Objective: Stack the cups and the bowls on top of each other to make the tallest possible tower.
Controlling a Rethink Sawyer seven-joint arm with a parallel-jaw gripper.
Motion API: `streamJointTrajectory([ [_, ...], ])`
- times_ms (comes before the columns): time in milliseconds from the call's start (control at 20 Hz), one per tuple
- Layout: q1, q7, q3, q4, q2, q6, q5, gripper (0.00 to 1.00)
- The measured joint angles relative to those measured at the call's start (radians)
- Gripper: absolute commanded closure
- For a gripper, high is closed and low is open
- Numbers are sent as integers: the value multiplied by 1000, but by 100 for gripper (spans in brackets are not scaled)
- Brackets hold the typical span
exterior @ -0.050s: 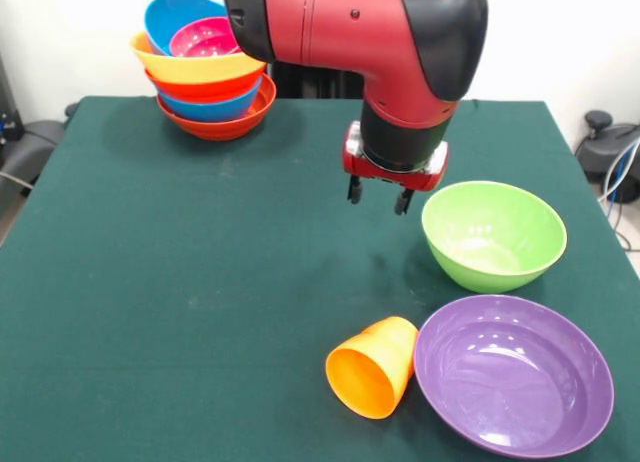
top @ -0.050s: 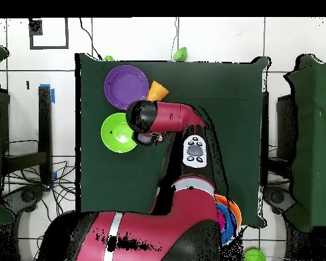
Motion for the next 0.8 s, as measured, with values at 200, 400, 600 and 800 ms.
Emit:
streamJointTrajectory([
  [200, 12, 0, 0, -7, 3, 0, 14, 0],
  [400, 23, 0, 0, -8, 4, 0, 17, 0],
  [600, 30, 0, 0, -9, 5, 0, 18, 0],
  [800, 39, 0, -1, -9, 6, 0, 20, 0],
])
